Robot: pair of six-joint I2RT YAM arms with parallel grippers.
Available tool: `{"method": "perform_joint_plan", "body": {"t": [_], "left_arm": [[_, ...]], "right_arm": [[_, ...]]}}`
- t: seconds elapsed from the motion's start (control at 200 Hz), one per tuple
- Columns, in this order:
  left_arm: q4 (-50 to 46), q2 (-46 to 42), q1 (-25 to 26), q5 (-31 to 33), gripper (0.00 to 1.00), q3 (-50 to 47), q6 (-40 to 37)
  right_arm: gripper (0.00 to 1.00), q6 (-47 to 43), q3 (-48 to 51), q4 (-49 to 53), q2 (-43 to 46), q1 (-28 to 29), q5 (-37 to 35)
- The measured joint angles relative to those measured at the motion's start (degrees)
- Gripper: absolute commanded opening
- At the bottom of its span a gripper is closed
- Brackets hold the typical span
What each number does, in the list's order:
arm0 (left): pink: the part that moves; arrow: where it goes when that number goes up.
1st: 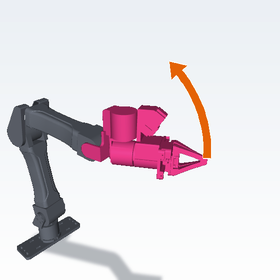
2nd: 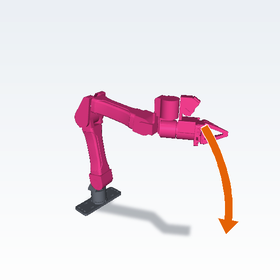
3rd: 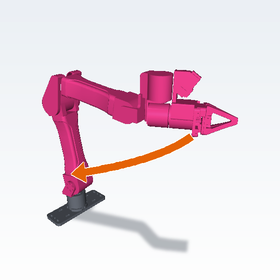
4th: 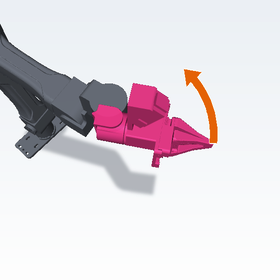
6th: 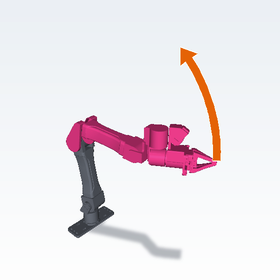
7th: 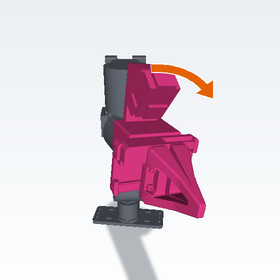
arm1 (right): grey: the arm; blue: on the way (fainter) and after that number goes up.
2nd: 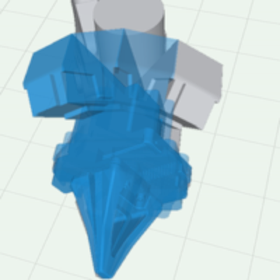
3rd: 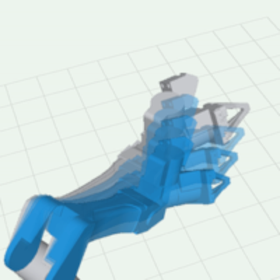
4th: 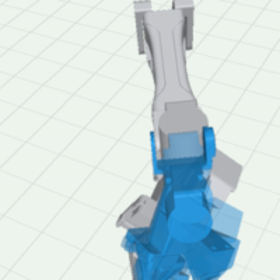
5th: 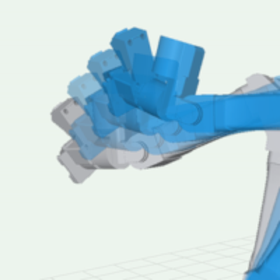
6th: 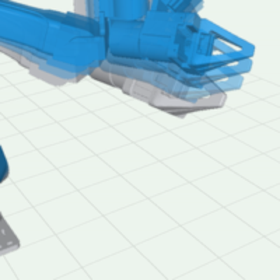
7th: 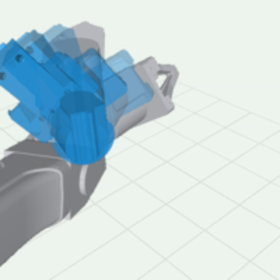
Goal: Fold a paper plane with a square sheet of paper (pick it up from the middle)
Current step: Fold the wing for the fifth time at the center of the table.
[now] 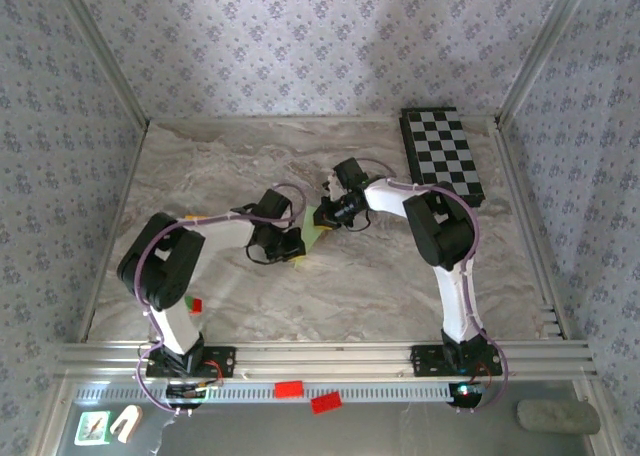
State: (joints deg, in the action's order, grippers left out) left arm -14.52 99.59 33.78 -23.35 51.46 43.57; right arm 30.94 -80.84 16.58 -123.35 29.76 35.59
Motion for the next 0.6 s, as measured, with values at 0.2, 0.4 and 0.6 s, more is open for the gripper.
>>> {"method": "perform_joint_plan", "body": {"t": [0.2, 0.4, 0.6], "left_arm": [[-5.1, -3.5, 0.4, 0.1, 0.09, -2.2, -1.8], [-13.3, -7.5, -0.1, 0.7, 0.16, -2.3, -3.3], [-15.5, -13.3, -5.2, 2.4, 0.32, 0.9, -4.0]], "right_arm": [[0.08, -2.7, -1.9, 2.4, -0.9, -0.3, 0.9], [0.09, -9.0, -5.8, 6.8, -1.7, -1.4, -1.5], [0.23, -12.8, -8.7, 11.3, -0.8, -2.1, -3.5]]}}
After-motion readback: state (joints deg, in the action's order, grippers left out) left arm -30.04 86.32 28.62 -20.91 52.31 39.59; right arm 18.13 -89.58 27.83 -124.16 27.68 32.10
